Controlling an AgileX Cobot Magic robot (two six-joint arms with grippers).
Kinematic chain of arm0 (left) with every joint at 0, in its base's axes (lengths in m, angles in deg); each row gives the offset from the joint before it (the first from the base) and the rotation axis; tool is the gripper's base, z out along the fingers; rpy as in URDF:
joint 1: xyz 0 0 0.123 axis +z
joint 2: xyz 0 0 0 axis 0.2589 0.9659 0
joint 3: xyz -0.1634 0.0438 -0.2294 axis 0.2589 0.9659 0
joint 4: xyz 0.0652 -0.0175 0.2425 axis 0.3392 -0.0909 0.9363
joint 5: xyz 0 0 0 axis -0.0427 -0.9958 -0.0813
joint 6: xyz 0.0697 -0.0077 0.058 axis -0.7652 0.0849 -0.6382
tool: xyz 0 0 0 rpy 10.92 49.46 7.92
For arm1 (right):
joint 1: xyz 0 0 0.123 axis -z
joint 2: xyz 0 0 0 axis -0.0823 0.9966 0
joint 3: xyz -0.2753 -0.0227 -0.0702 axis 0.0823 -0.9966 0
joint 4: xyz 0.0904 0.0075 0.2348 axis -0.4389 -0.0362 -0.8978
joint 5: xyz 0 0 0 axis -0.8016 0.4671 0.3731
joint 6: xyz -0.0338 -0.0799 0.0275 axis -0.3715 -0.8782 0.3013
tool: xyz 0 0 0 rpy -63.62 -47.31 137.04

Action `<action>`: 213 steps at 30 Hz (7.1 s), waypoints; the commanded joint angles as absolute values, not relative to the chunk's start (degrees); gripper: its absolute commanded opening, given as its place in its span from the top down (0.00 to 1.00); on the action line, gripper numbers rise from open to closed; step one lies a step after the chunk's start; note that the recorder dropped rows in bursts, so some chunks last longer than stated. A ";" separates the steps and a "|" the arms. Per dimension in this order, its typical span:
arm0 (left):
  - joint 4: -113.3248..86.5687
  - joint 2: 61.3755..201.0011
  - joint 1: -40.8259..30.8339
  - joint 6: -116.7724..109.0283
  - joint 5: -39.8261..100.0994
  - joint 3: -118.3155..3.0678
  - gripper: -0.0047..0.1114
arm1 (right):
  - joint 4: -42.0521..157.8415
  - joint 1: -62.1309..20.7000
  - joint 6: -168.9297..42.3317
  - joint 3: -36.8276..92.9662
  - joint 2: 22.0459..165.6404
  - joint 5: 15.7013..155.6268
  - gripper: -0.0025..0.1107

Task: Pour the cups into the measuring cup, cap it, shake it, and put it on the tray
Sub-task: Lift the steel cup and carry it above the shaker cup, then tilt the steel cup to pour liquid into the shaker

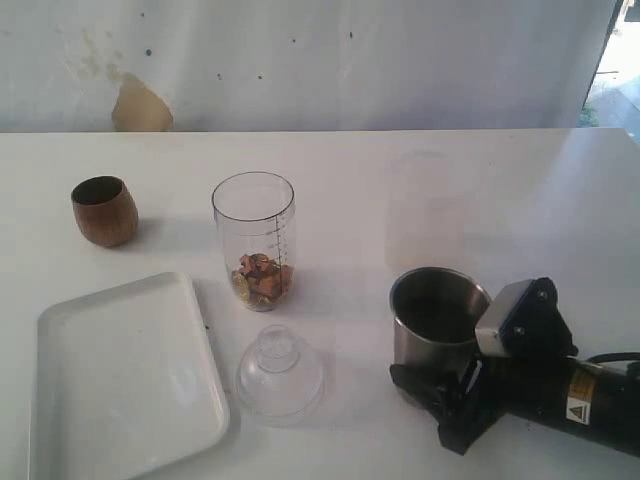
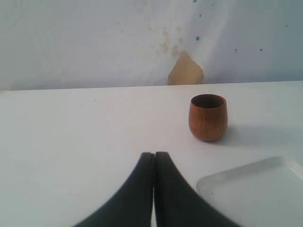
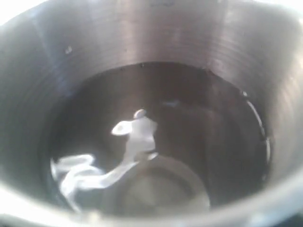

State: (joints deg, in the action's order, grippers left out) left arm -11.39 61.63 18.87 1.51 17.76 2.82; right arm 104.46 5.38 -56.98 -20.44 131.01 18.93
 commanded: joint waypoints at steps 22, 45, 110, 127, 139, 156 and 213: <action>-11.28 61.38 18.96 1.60 18.07 3.07 0.95 | 115.31 -4.89 -18.70 6.87 110.15 43.84 0.98; -11.28 61.38 18.96 1.60 18.07 3.07 0.95 | 117.01 -9.53 -19.11 33.07 127.00 56.72 0.98; -11.28 61.38 18.96 1.60 18.07 3.07 0.95 | 119.58 -9.53 -56.71 39.37 135.07 51.86 0.98; -11.28 61.38 18.96 1.60 18.07 3.07 0.95 | 119.58 -9.53 -64.11 39.37 135.07 52.28 0.98; -11.28 61.38 18.96 1.60 18.07 3.07 0.95 | 119.58 -9.53 -68.07 39.37 135.07 52.28 0.98; -11.28 61.38 18.96 1.60 18.07 3.07 0.95 | 119.24 -9.53 -70.57 40.75 135.15 54.40 0.98; -11.28 61.38 18.96 1.60 18.07 3.07 0.95 | 119.24 -9.53 -89.76 42.75 135.15 55.68 0.98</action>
